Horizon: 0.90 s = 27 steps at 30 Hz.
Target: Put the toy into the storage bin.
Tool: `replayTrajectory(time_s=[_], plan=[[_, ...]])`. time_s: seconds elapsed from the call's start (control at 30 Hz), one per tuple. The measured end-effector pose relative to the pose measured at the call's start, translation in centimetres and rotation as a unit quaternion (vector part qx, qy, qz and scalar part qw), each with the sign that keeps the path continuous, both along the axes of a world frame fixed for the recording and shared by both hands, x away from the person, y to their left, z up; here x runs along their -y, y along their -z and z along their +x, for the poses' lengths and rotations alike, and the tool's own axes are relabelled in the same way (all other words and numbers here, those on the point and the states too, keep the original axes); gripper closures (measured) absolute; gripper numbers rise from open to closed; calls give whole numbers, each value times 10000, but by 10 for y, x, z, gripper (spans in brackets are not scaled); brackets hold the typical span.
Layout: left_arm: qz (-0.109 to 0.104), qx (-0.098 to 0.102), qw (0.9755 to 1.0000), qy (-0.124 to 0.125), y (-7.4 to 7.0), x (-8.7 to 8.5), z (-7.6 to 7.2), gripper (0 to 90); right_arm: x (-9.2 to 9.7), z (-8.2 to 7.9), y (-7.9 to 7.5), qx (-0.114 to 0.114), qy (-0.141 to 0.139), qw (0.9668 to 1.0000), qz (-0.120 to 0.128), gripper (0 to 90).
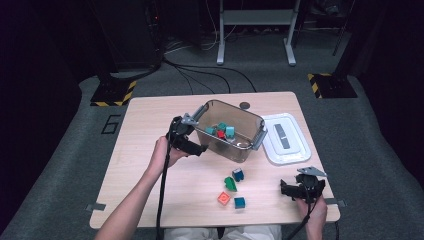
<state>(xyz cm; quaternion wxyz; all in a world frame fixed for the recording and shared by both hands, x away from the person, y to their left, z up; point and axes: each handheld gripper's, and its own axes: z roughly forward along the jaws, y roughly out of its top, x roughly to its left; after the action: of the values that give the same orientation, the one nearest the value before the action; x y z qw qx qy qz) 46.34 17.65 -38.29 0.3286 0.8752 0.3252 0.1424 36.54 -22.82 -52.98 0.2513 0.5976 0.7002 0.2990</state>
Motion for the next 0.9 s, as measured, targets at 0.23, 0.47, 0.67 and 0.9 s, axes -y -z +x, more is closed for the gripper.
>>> replayTrajectory(time_s=[0.23,0.47,0.67,0.9], plan=[[-61,-98,9999,-19,18,0,-7,107,0,0,0,1,4,10000,-1,3],[-60,-144,9999,18,34,3,-17,103,0,0,0,0,7,10000,0,3],[-67,-219,9997,94,47,10,-23,102,0,0,0,1,6,10000,2,3],[-132,-342,9992,180,60,21,-30,93,0,0,0,1,5,10000,3,3]])
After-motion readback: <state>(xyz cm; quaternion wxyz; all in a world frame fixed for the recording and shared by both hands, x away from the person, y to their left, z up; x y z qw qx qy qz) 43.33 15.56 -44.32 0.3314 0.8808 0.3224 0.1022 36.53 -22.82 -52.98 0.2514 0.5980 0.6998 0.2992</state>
